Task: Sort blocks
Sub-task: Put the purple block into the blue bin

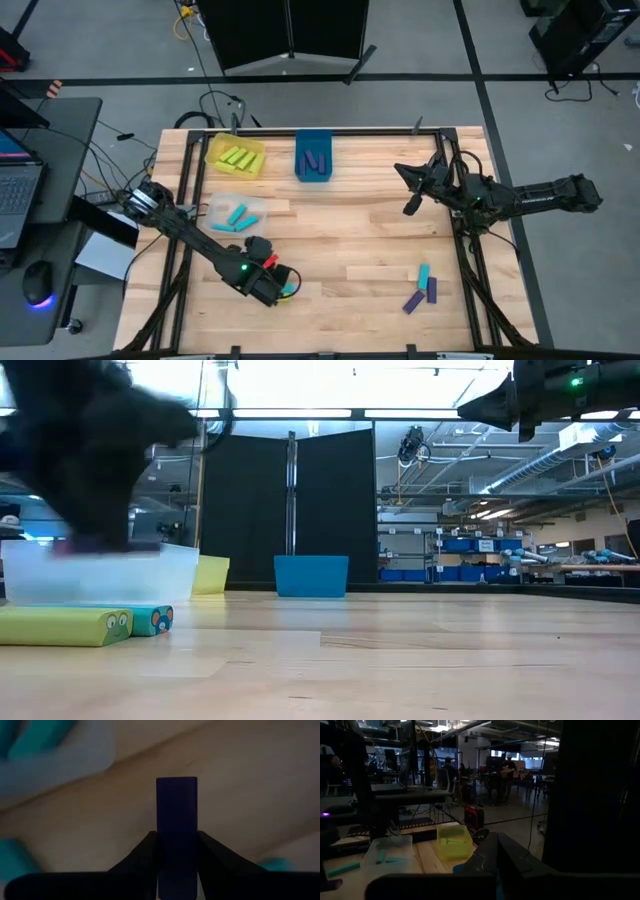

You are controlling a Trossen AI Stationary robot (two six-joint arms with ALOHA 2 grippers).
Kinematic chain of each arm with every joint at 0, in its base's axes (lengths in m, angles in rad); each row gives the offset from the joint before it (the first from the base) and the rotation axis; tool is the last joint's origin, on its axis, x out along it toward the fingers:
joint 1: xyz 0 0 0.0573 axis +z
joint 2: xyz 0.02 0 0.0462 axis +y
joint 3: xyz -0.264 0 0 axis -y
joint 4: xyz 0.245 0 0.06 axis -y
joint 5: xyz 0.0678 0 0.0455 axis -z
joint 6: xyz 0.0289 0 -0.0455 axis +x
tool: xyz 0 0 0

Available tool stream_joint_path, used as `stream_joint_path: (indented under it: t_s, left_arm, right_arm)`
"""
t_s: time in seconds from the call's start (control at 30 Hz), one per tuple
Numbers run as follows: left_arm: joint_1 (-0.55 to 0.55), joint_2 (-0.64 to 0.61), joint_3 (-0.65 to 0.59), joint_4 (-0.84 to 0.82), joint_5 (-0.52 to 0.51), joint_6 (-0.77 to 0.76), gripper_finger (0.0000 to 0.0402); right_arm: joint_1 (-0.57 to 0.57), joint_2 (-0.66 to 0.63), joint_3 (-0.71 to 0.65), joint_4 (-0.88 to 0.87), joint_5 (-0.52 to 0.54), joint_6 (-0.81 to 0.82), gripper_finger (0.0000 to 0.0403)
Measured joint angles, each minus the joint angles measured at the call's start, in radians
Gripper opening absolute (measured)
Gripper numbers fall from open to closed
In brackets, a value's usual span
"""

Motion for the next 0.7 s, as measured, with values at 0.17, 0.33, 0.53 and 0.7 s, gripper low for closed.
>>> stream_joint_path:
  t_s: [0.17, 0.33, 0.53, 0.7]
  left_arm:
    - [0.04, 0.0, 0.12, -0.029, -0.145, 0.122, 0.0106]
    - [0.124, -0.001, 0.229, -0.009, -0.305, 0.304, 0.0106]
    - [0.297, -0.003, 0.28, 0.111, -0.472, 0.603, 0.0106]
    - [0.496, -0.001, 0.28, 0.318, -0.451, 0.866, 0.0106]
  right_arm:
    - [0.0, 0.0, 0.0, 0.018, 0.0, -0.005, 0.0013]
    - [0.0, 0.0, 0.0, 0.022, 0.0, -0.008, 0.0013]
    - [0.0, 0.0, 0.0, 0.022, 0.001, -0.008, 0.0012]
    - [0.0, 0.0, 0.0, 0.022, 0.001, -0.007, 0.0013]
